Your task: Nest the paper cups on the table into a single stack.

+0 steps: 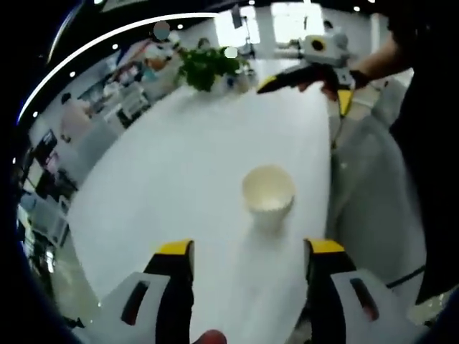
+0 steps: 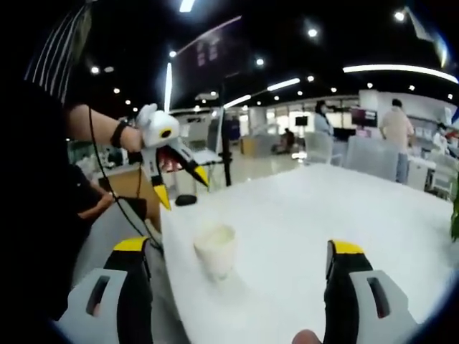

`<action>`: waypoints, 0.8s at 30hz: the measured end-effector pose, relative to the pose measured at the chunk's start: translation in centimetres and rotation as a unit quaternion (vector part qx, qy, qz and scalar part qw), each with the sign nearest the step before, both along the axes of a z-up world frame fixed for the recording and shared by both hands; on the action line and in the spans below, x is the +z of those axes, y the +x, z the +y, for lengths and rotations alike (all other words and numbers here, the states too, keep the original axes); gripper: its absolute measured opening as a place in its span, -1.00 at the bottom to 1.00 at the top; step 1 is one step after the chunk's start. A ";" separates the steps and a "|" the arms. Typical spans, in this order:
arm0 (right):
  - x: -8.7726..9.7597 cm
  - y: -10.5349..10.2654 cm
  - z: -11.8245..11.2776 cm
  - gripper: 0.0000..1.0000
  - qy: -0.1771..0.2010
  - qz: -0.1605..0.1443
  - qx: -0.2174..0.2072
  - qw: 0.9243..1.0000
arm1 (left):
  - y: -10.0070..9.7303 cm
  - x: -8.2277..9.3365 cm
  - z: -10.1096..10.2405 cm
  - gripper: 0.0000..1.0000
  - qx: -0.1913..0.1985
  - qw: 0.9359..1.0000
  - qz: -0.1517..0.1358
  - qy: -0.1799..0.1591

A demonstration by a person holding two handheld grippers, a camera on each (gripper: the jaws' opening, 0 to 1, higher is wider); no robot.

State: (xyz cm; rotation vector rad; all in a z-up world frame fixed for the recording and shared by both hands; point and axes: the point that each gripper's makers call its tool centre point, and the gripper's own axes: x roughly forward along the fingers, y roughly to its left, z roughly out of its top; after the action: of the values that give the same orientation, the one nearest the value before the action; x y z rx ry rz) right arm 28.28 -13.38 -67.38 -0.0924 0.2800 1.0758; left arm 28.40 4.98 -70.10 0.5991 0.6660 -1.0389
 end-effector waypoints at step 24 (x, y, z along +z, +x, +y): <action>-6.7 -1.5 3.8 0.92 -0.092 0.012 0.081 0.992 | -1.2 -4.0 -1.7 0.28 -0.017 0.999 0.032 -0.029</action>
State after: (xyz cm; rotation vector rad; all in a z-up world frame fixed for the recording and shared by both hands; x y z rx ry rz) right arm 26.80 -9.58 -74.04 -0.2715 0.3996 1.2109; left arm 27.24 3.28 -74.06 0.5293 0.6822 -1.1086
